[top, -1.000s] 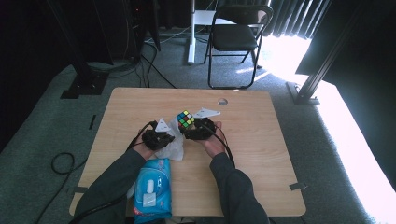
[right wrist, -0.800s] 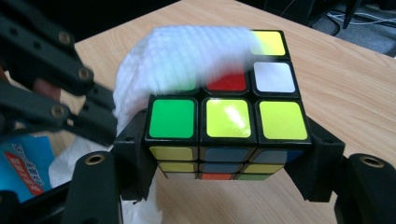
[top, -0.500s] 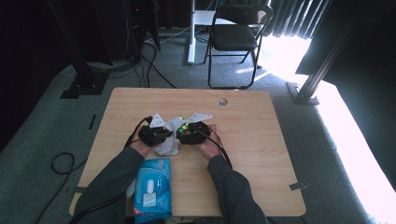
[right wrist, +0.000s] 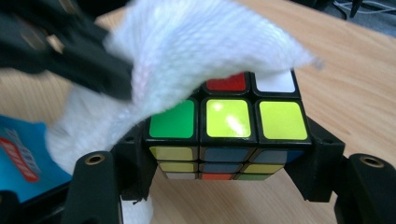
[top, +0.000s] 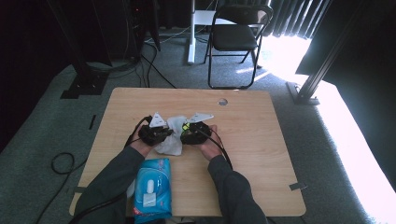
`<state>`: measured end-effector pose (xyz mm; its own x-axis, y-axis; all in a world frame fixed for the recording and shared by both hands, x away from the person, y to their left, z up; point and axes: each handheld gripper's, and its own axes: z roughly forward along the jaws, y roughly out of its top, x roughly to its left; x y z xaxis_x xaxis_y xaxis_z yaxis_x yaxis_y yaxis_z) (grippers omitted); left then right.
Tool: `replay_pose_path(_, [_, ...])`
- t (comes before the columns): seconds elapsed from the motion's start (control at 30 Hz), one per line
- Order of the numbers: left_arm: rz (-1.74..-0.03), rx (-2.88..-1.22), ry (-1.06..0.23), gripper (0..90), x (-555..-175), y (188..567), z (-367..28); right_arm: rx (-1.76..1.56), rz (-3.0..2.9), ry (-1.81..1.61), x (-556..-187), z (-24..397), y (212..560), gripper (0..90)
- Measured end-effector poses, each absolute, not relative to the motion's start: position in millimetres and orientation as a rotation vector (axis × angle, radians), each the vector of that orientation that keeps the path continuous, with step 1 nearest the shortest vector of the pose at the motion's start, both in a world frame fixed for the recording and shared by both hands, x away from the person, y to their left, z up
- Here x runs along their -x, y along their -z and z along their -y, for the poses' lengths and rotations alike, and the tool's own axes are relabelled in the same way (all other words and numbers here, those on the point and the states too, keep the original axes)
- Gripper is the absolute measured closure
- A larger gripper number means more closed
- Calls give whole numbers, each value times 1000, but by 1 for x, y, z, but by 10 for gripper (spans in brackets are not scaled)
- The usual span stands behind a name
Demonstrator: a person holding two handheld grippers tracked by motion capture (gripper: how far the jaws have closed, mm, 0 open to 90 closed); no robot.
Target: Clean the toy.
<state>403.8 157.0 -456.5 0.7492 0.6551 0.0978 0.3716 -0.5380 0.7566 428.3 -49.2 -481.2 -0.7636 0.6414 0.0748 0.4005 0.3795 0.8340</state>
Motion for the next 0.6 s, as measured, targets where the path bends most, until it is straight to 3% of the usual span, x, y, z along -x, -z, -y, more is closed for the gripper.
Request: replay_pose_path(0.6, [-866, -2198, -457, 862, -415, 473, -165, -922, -2339, -1448, -426, 55, 462, 342])
